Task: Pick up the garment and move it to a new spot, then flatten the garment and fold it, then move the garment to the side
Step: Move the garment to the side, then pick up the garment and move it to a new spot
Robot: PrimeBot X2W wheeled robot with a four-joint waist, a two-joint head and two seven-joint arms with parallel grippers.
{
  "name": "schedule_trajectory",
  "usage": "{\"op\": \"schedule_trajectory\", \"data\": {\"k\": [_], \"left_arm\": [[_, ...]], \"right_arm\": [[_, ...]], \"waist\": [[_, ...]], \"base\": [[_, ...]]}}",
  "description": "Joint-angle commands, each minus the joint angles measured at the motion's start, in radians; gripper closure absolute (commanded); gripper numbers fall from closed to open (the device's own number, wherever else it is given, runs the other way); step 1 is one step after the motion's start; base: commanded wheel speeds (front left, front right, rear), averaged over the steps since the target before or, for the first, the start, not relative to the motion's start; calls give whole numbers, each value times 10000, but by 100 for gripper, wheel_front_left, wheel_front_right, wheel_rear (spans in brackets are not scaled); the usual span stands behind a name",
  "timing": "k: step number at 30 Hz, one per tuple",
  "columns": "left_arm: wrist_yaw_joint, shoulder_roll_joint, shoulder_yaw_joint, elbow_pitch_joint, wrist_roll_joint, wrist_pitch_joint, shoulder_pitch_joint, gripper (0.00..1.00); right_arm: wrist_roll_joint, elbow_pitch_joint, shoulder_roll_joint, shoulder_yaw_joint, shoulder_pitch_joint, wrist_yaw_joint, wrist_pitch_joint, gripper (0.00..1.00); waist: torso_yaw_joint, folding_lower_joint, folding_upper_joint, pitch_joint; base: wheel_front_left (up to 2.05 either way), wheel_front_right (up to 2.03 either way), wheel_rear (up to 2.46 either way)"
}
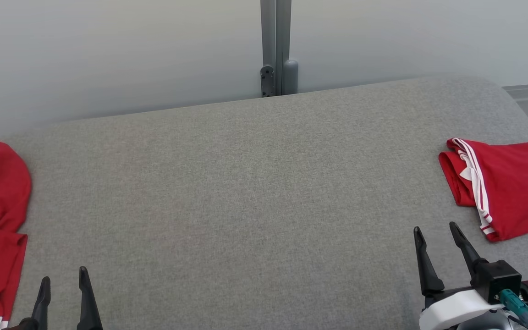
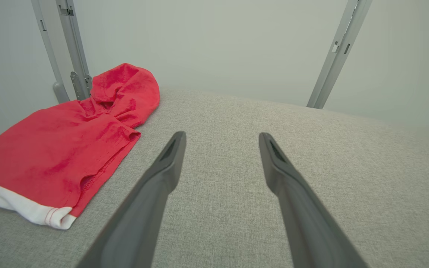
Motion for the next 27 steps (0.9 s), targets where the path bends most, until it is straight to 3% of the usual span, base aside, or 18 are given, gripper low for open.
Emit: {"op": "schedule_trajectory", "data": {"k": [1, 6, 18, 23, 27], "left_arm": [[-59, 14, -31, 18, 67, 5, -119, 0], [-67, 16, -223, -5, 96, 5, -201, 0], [-6, 20, -133, 34, 134, 4, 99, 0], [-49, 20, 8, -98, 60, 5, 200, 0], [-56, 18, 86, -217, -157, 5, 151, 0]], "right_arm": [[-98, -67, -11, 35, 42, -12, -36, 0], [-24, -160, -11, -55, 100, -14, -33, 0], [461, -152, -14, 534, -105, -12, -34, 0], [354, -96, -14, 570, -125, -14, -34, 0], [222, -125, -21, 593, -220, -12, -34, 0]], "waist": [[67, 1, 0, -5], [816, 1, 0, -80], [4157, 1, 0, -235], [4615, 1, 0, -85], [4443, 1, 0, 361]], "base": [[0, 0, 0], [0, 0, 0], [0, 0, 0], [0, 0, 0], [0, 0, 0]]}}
